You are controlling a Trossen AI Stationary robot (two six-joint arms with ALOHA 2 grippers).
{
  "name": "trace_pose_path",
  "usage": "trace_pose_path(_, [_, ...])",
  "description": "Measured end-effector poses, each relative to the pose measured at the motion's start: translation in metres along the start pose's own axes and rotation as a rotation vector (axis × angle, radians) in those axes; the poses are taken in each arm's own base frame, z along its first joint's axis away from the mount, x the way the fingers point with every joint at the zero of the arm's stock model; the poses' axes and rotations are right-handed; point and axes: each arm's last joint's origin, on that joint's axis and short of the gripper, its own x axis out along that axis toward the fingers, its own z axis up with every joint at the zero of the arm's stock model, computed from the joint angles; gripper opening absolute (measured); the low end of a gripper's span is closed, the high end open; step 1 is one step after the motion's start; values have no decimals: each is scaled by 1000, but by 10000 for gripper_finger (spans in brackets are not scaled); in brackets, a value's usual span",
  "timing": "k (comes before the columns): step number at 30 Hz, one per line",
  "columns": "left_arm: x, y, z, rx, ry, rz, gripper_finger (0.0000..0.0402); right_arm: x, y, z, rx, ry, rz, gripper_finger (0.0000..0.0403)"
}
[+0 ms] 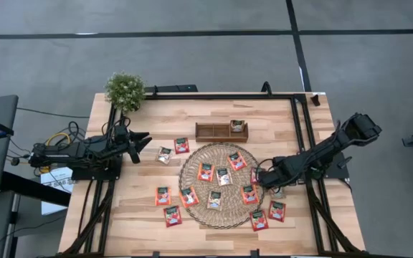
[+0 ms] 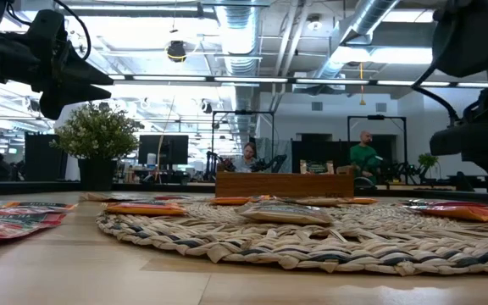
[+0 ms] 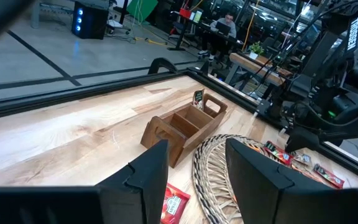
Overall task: Pick & Place Tea
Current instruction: Put the brown tea bag into the right section of the wooden organizer
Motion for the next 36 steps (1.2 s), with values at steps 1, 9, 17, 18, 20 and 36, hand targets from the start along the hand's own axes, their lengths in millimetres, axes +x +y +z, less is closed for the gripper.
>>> trace_pose_path(1, [0,0,0,1,0,0,151,1,0,0,6,0,1,230])
trace_pose_path(9, [0,0,0,5,3,1,151,2,1,0,12,5,12,229])
trace_pose_path(17, [0,0,0,5,2,1,151,2,1,0,21,5,17,209])
trace_pose_path(18, [0,0,0,5,2,2,151,2,2,0,26,4,18,205])
trace_pose_path(20, [0,0,0,5,3,1,151,2,1,0,27,3,18,200])
trace_pose_path(36, [0,0,0,5,2,1,151,2,2,0,45,-3,20,137])
